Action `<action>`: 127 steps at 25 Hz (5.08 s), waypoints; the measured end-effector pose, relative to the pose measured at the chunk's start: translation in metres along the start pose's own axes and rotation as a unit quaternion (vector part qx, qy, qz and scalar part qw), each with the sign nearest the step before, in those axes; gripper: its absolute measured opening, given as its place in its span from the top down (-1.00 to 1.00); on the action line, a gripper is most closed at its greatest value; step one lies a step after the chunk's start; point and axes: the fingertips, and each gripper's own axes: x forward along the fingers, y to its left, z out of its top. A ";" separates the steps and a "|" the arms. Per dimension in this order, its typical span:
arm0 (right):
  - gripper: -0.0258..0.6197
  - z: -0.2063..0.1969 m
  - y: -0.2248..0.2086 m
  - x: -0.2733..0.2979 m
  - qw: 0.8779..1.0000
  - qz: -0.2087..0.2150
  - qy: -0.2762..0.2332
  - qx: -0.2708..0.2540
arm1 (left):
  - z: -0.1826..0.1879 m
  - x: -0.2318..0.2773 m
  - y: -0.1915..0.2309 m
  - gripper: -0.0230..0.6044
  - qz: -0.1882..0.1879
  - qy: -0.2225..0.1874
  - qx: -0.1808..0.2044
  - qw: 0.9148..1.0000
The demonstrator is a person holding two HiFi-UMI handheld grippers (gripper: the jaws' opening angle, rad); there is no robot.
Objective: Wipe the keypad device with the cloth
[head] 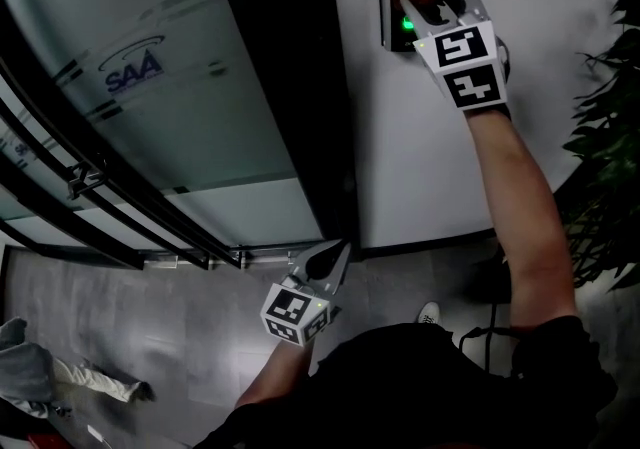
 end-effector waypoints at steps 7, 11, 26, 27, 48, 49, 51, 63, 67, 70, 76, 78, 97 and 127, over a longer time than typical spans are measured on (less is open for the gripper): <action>0.46 -0.019 0.017 -0.004 1.000 0.012 0.013 0.007 | 0.001 -0.002 0.000 0.88 0.001 -0.002 0.000 1.000; 0.46 -0.029 0.025 -0.007 1.000 0.018 0.020 0.010 | 0.001 -0.002 -0.001 0.88 0.002 -0.002 0.000 1.000; 0.46 -0.065 0.054 -0.016 0.998 0.038 0.046 0.019 | 0.001 0.000 -0.003 0.88 -0.001 -0.002 -0.001 1.000; 0.46 -0.069 0.057 -0.016 0.998 0.040 0.048 0.018 | 0.001 0.000 -0.003 0.88 -0.001 -0.002 -0.001 1.000; 0.46 -0.115 0.085 -0.032 0.994 0.060 0.090 0.024 | 0.003 -0.007 -0.008 0.88 -0.004 -0.002 0.004 1.000; 0.46 -0.117 0.086 -0.033 0.993 0.063 0.094 0.023 | 0.002 -0.008 -0.007 0.88 -0.003 -0.001 0.004 1.000; 0.46 -0.121 0.091 -0.035 0.992 0.069 0.101 0.021 | 0.002 -0.011 -0.005 0.88 -0.002 0.000 0.004 1.000; 0.46 -0.133 0.132 -0.133 0.975 0.132 0.057 0.168 | 0.007 -0.022 0.002 0.88 -0.008 -0.013 0.006 1.000; 0.46 -0.156 0.179 -0.209 0.954 0.151 0.074 0.246 | 0.001 -0.026 0.007 0.88 -0.020 -0.005 0.005 1.000; 0.46 -0.166 0.209 -0.256 0.943 0.152 0.098 0.281 | -0.008 -0.026 0.005 0.88 -0.037 0.011 0.005 0.999; 0.46 -0.164 0.221 -0.313 0.936 0.155 0.114 0.294 | -0.002 -0.023 -0.019 0.88 -0.050 -0.005 0.006 0.999; 0.46 -0.165 0.221 -0.326 0.936 0.162 0.116 0.289 | 0.001 -0.022 -0.029 0.88 -0.050 -0.012 0.008 0.999; 0.46 -0.186 0.181 -0.459 0.922 0.226 0.100 0.297 | -0.017 -0.024 -0.173 0.88 0.005 -0.013 0.003 1.000; 0.46 -0.193 0.175 -0.484 0.920 0.228 0.094 0.305 | -0.019 -0.032 -0.210 0.88 0.016 -0.012 0.023 1.000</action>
